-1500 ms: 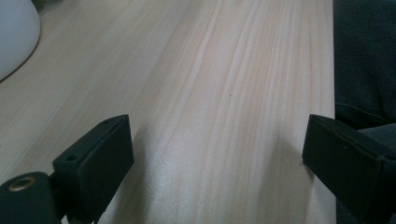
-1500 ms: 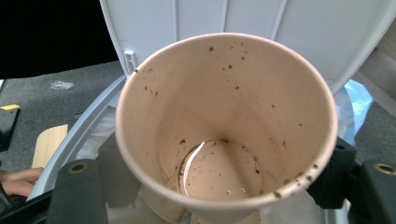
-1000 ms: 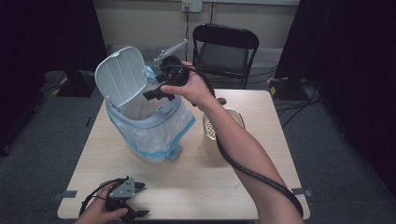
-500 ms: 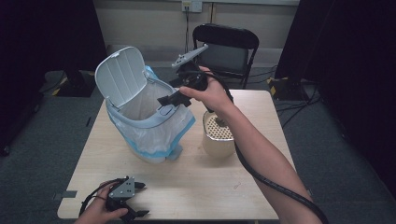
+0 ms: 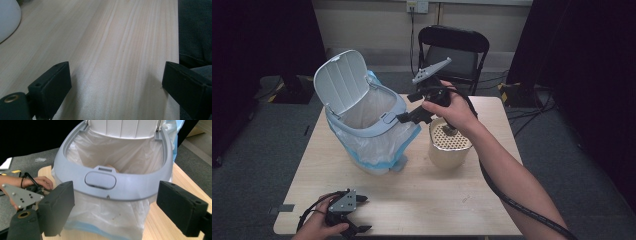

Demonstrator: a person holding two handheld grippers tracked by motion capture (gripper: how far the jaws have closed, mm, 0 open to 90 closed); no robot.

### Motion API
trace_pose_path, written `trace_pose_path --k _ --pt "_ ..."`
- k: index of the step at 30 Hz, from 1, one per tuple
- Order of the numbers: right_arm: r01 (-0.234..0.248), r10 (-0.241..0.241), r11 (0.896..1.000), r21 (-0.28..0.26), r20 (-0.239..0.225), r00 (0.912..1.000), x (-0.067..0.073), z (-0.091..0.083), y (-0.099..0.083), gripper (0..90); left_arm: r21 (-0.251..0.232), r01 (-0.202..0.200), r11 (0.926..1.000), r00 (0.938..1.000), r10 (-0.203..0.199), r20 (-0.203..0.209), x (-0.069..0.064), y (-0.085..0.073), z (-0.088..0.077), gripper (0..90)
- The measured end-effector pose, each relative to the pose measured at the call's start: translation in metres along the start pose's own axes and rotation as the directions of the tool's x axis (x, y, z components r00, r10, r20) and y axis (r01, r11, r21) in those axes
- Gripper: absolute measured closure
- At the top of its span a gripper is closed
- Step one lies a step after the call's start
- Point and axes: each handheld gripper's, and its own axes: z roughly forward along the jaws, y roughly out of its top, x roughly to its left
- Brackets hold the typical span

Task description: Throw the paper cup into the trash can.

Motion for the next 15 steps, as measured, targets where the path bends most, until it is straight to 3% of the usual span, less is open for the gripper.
trace_pose_path --k 11,15 --pt "0.003 -0.003 1.000 -0.011 0.004 1.0000 0.007 -0.010 -0.020 14.4 0.004 -0.004 1.0000 1.0000 0.004 0.000 0.000 0.000 0.000 8.0" --pt "0.003 -0.003 1.000 0.000 0.005 1.0000 0.007 -0.014 -0.035 14.4 0.003 -0.004 1.0000 1.0000 0.004 0.000 0.000 0.000 0.000 8.0"
